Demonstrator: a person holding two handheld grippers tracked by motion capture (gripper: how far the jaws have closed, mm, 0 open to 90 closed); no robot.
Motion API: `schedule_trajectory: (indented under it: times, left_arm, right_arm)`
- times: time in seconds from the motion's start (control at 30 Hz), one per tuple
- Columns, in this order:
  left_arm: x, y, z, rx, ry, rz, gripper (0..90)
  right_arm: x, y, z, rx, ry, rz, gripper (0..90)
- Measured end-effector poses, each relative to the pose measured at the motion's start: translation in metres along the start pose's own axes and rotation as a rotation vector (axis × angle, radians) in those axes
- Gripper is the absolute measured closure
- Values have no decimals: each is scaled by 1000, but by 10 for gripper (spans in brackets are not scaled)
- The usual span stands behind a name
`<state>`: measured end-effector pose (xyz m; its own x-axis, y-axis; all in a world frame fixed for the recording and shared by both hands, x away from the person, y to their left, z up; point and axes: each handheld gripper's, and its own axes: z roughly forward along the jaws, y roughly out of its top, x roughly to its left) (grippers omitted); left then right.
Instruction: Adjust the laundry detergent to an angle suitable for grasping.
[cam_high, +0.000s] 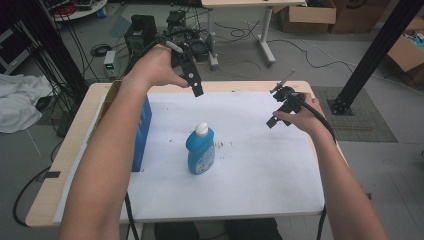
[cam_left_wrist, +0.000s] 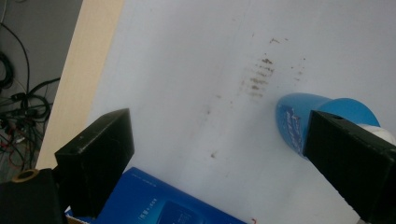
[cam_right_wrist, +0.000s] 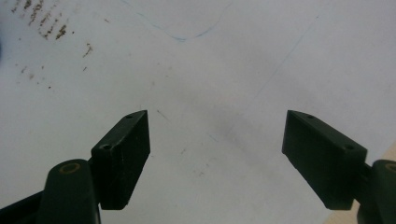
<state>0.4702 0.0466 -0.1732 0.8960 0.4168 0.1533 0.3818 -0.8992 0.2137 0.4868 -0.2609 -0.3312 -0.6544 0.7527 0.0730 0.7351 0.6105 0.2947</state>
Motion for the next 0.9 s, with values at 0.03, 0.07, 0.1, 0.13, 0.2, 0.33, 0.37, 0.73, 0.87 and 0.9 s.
schedule_trajectory:
  times: [0.03,0.07,0.1,0.13,0.2,0.33,0.37,0.73,0.87,0.9]
  left_arm:
    - [0,0,0,-1,2,0,96]
    - [0,0,0,2,0,-1,96]
    - [-1,0,0,3,0,-6,96]
    - [-1,0,0,8,1,-5,95]
    - [-1,-1,1,12,2,-7,96]
    - [0,-2,2,23,13,-9,98]
    - [0,-2,2,29,10,-10,98]
    - [2,-3,4,31,8,-17,99]
    - [2,-4,3,33,8,-17,99]
    - [2,-4,3,33,8,-17,100]
  right_arm:
    - [0,0,0,0,0,0,233]
    - [0,-1,1,-1,9,-3,230]
    - [0,-1,1,-1,9,-3,230]
    - [0,-1,1,1,9,-1,229]
    - [0,-1,2,3,10,0,228]
    - [0,-1,0,-6,8,-1,228]
    - [0,-1,0,-8,9,-2,228]
    - [0,0,1,-7,8,-9,225]
    - [0,0,0,-9,8,-8,225]
    - [0,0,0,-9,8,-9,225]
